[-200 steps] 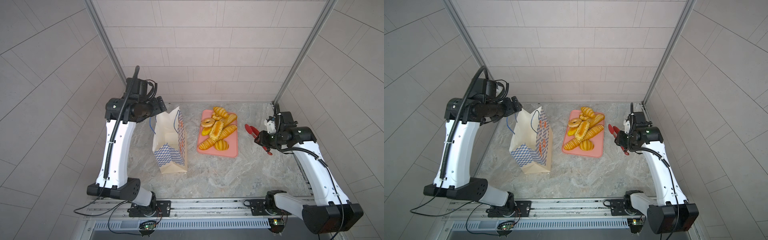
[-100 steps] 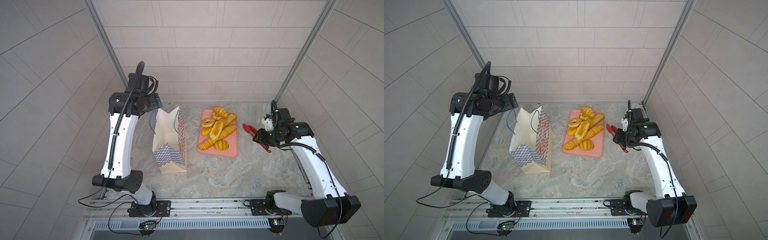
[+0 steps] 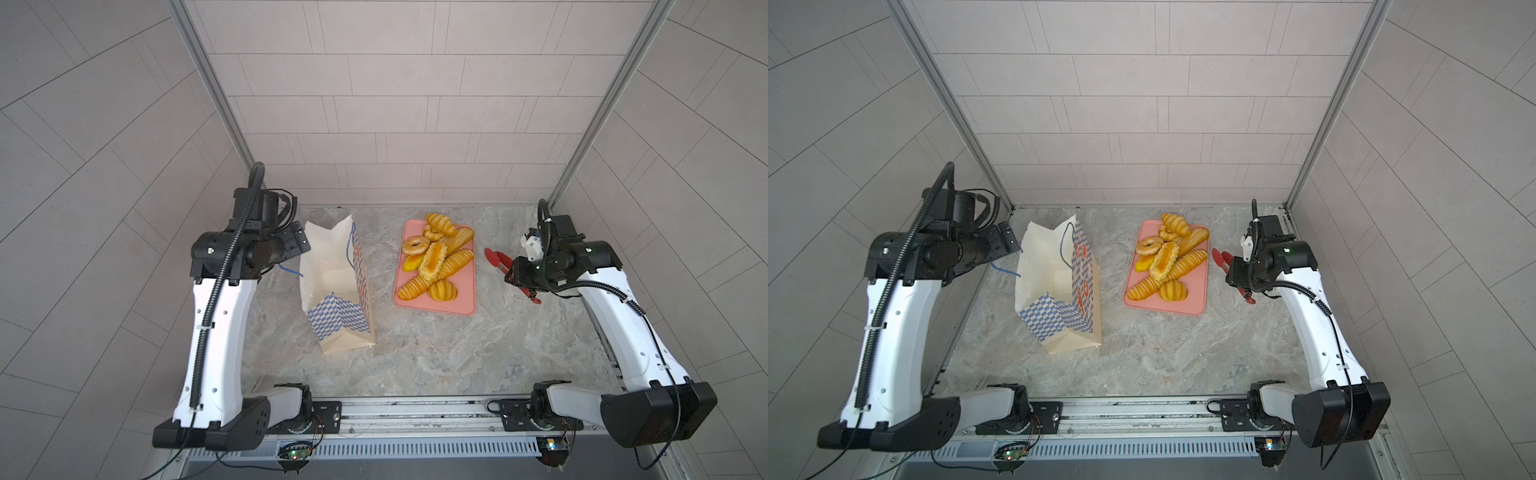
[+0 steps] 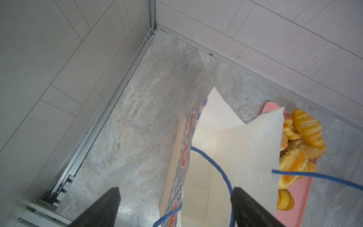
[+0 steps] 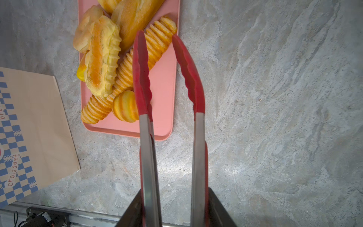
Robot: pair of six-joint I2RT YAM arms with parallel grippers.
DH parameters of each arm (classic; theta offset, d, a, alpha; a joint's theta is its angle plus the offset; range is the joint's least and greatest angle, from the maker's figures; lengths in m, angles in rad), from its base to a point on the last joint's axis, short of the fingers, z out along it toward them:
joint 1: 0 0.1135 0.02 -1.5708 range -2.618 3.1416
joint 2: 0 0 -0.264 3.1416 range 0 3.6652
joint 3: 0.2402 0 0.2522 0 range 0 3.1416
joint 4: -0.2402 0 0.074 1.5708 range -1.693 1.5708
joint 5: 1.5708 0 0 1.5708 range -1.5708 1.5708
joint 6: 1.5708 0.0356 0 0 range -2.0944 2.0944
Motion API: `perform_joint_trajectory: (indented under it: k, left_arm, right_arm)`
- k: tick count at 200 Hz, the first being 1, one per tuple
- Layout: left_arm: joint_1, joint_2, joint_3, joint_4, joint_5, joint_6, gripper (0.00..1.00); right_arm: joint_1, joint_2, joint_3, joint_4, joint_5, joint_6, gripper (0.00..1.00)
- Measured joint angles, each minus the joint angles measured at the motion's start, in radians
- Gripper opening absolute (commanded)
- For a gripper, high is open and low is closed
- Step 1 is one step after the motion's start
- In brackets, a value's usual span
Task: Pack bread into a paper bag
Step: Rotate the paper bag at the middle-left of the table.
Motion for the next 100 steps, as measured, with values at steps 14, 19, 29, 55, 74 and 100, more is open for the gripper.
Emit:
perform_joint_trajectory:
  k: [14, 19, 29, 55, 74, 100]
  left_arm:
    - [0.000, -0.040, -0.054, -0.010, 0.019, -0.012, 0.94]
    - [0.000, -0.051, -0.068, -0.013, 0.025, -0.014, 0.94]
    - [0.000, -0.071, -0.093, -0.018, 0.038, -0.019, 0.94]
    - [0.000, -0.097, -0.114, -0.033, 0.066, -0.032, 0.94]
    - [0.000, -0.084, -0.088, -0.038, 0.094, -0.035, 0.94]
    - [-0.006, 0.012, 0.073, -0.048, 0.100, -0.034, 0.93]
  right_arm:
    - [0.004, 0.001, 0.000, 0.000, 0.013, -0.004, 0.46]
    - [0.006, 0.001, 0.000, 0.000, 0.017, -0.005, 0.46]
    - [0.011, 0.002, 0.000, 0.000, 0.024, -0.007, 0.46]
    - [0.038, 0.019, 0.000, 0.002, 0.041, -0.011, 0.46]
    - [0.078, 0.044, 0.000, 0.008, 0.053, -0.009, 0.46]
    - [0.136, 0.080, 0.008, 0.023, 0.064, 0.003, 0.46]
